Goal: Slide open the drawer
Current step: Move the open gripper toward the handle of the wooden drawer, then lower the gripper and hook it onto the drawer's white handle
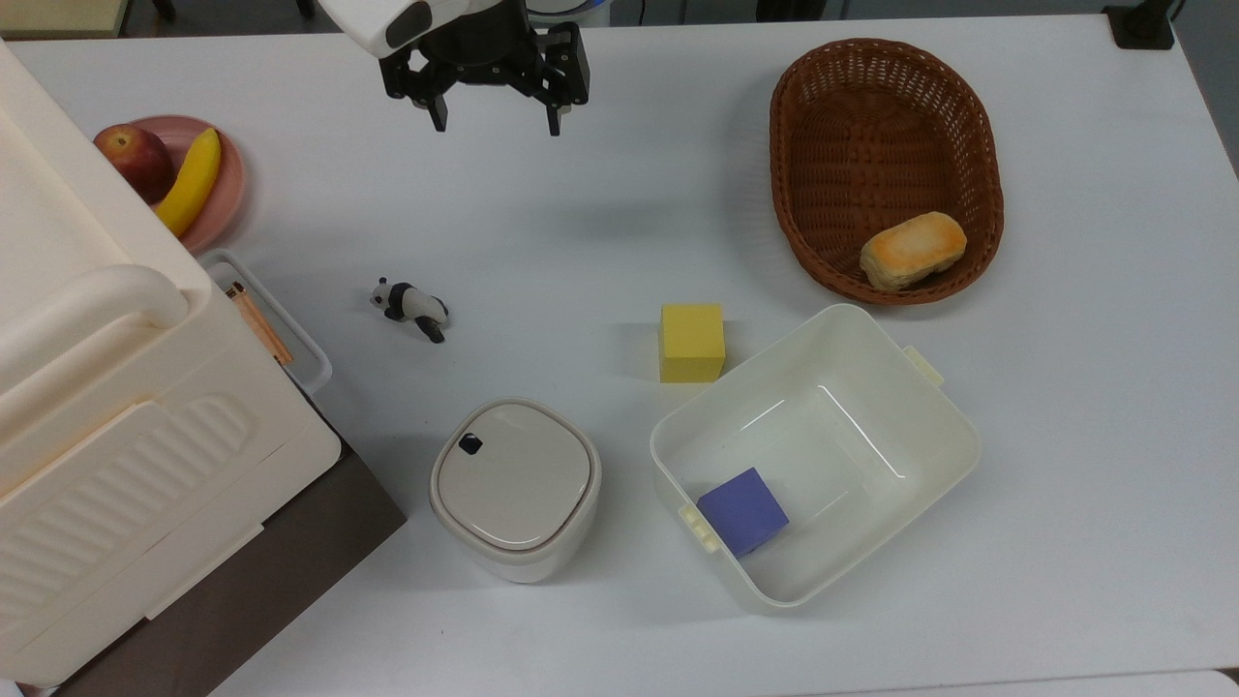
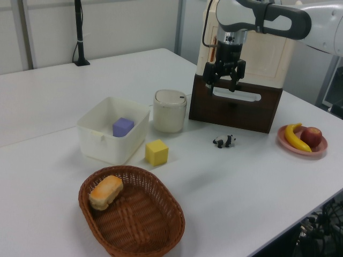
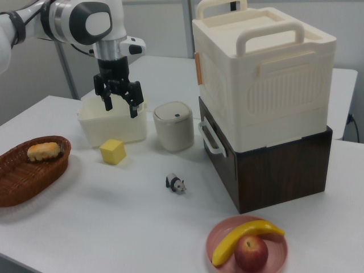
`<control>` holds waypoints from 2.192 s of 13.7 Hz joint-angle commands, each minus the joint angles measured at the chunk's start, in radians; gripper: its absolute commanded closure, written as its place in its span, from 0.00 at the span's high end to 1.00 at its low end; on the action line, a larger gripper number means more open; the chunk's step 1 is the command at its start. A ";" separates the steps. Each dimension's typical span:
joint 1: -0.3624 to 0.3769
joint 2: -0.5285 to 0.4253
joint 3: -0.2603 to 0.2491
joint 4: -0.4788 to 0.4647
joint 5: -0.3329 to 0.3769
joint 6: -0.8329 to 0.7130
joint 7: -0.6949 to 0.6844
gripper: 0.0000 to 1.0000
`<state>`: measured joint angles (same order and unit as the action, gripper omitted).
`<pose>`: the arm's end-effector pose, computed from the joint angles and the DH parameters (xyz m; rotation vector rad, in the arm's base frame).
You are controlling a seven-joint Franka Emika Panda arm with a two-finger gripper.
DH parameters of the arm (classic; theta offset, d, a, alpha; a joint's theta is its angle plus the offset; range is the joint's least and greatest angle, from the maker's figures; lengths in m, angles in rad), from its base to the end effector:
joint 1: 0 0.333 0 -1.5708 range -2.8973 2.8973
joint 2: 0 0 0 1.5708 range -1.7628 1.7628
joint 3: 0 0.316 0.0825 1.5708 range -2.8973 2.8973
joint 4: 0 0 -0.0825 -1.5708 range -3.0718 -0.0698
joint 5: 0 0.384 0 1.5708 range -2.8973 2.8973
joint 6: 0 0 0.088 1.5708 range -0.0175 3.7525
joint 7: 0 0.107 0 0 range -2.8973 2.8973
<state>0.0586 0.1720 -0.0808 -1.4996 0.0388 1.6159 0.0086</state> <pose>0.6075 -0.0056 0.5623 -3.1148 0.0511 0.0856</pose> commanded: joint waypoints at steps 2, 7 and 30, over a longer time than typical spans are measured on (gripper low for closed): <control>0.001 -0.020 -0.005 -0.028 -0.046 -0.036 -0.122 1.00; -0.065 -0.005 -0.005 -0.042 -0.122 0.059 -0.268 0.98; -0.149 0.224 0.003 -0.111 -0.412 0.587 -0.406 0.73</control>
<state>-0.0988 0.3973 -0.0751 -1.5880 -0.3529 2.1751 -0.3902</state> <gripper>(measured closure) 0.194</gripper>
